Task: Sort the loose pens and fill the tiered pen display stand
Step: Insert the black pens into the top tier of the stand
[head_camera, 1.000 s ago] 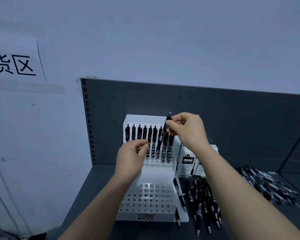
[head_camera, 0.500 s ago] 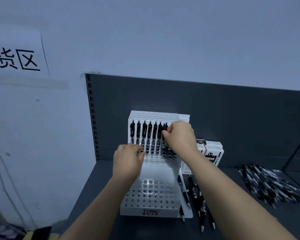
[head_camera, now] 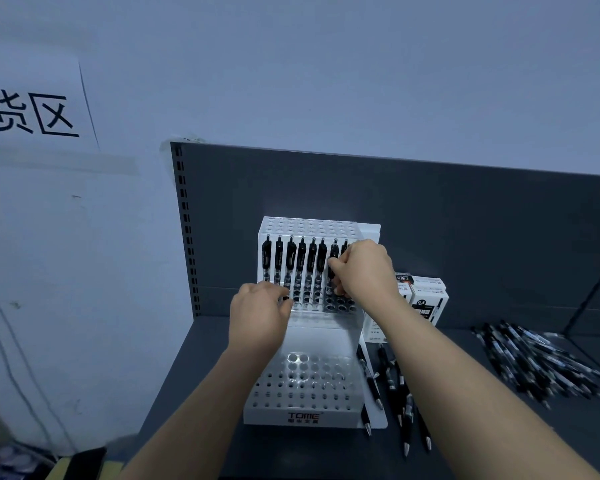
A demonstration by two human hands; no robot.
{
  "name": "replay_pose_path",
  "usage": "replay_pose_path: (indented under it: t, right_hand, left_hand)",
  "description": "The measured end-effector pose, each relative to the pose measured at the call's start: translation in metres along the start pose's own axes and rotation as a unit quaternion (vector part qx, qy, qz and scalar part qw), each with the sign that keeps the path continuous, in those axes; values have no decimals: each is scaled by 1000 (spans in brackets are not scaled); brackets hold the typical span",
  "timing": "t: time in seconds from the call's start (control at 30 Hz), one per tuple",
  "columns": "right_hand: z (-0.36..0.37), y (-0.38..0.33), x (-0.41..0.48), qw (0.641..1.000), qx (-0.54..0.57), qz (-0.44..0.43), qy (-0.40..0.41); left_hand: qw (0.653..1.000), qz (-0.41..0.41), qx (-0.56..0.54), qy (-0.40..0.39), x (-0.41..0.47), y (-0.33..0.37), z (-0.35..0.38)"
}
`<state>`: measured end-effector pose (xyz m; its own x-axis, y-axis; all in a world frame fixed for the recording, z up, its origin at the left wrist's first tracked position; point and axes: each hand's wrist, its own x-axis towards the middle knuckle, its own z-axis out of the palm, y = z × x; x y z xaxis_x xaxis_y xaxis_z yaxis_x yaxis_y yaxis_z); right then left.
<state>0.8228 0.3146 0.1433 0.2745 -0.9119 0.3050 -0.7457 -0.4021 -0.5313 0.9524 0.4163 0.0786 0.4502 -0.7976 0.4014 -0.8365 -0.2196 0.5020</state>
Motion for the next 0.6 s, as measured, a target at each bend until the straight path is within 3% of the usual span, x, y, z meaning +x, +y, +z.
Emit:
replay_pose_path:
  t: [0.33, 0.5, 0.6]
  right_hand:
    - [-46, 77, -37, 996, -35, -54, 59]
    - [-57, 150, -45, 996, -84, -4, 9]
    - [-63, 194, -50, 994, -105, 4, -33]
  left_hand:
    - [996, 76, 53, 3, -10, 40, 14]
    - [984, 178, 23, 18, -35, 85, 48]
    - [987, 152, 9, -56, -55, 123, 72]
